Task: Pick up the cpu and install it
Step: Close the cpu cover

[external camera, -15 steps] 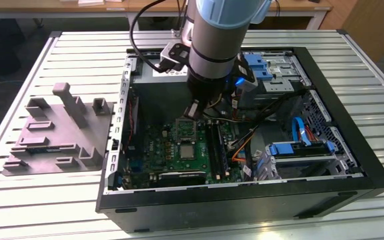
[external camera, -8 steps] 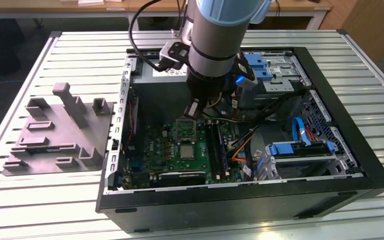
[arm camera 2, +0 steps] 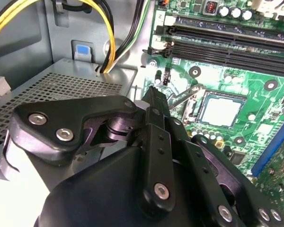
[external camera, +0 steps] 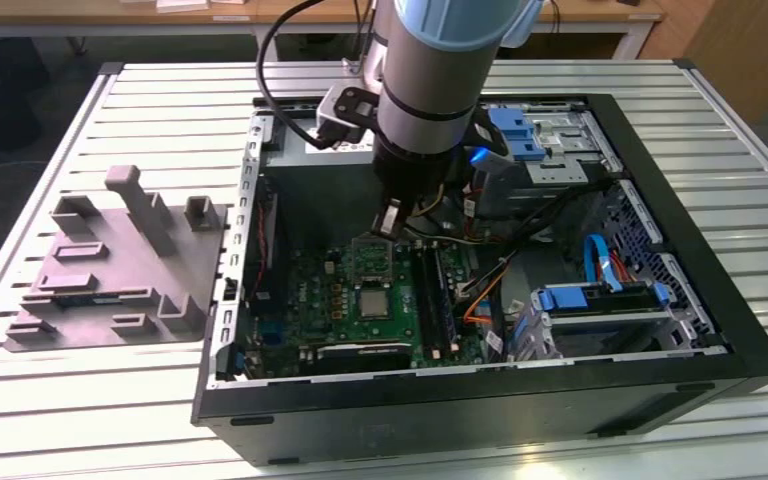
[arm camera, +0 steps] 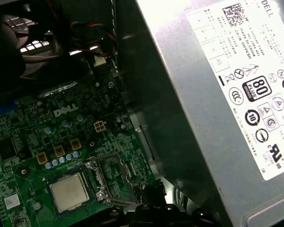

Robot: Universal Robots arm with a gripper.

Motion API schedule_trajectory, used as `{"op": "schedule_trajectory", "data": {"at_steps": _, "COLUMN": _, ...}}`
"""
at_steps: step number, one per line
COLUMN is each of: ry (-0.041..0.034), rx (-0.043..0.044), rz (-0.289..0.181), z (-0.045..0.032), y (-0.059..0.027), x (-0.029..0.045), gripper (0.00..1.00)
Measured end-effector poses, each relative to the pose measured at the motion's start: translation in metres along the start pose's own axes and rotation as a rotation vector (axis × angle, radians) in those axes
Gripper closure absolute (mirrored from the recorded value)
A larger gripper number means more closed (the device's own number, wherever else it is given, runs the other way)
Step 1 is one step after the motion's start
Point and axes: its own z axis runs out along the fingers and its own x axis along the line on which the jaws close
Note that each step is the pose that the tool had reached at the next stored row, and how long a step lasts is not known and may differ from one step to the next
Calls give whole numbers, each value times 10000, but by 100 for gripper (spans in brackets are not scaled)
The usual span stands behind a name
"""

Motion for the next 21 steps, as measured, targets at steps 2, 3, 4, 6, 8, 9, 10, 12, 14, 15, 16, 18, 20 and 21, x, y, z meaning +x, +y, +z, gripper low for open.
{"op": "schedule_trajectory", "data": {"at_steps": 2, "ry": -20, "rx": 59, "rz": -63, "z": -1, "y": 0, "x": 0, "gripper": 89}}
{"op": "schedule_trajectory", "data": {"at_steps": 3, "ry": -25, "rx": 77, "rz": -85, "z": -3, "y": 0, "x": -1, "gripper": 89}}
{"op": "schedule_trajectory", "data": {"at_steps": 4, "ry": -22, "rx": 80, "rz": -112, "z": -9, "y": 0, "x": -1, "gripper": 89}}
{"op": "schedule_trajectory", "data": {"at_steps": 6, "ry": -14, "rx": 73, "rz": -209, "z": -21, "y": 5, "x": -1, "gripper": 89}}
{"op": "schedule_trajectory", "data": {"at_steps": 8, "ry": 1, "rx": 57, "rz": -346, "z": -28, "y": 7, "x": -3, "gripper": 89}}
{"op": "schedule_trajectory", "data": {"at_steps": 9, "ry": 8, "rx": 50, "rz": -407, "z": -29, "y": 7, "x": -2, "gripper": 89}}
{"op": "schedule_trajectory", "data": {"at_steps": 10, "ry": 16, "rx": 44, "rz": -463, "z": -29, "y": 7, "x": -2, "gripper": 89}}
{"op": "schedule_trajectory", "data": {"at_steps": 12, "ry": 32, "rx": 32, "rz": -561, "z": -32, "y": 7, "x": -2, "gripper": 89}}
{"op": "schedule_trajectory", "data": {"at_steps": 14, "ry": 40, "rx": 24, "rz": -629, "z": -34, "y": 7, "x": -3, "gripper": 89}}
{"op": "schedule_trajectory", "data": {"at_steps": 15, "ry": 43, "rx": 22, "rz": -649, "z": -36, "y": 7, "x": -3, "gripper": 89}}
{"op": "schedule_trajectory", "data": {"at_steps": 16, "ry": 44, "rx": 21, "rz": -662, "z": -38, "y": 7, "x": -3, "gripper": 89}}
{"op": "schedule_trajectory", "data": {"at_steps": 18, "ry": 47, "rx": 19, "rz": -671, "z": -44, "y": 8, "x": -4, "gripper": 89}}
{"op": "schedule_trajectory", "data": {"at_steps": 20, "ry": 46, "rx": 19, "rz": -673, "z": -47, "y": 9, "x": -4, "gripper": 89}}
{"op": "schedule_trajectory", "data": {"at_steps": 21, "ry": 45, "rx": 19, "rz": -672, "z": -49, "y": 9, "x": -4, "gripper": 89}}
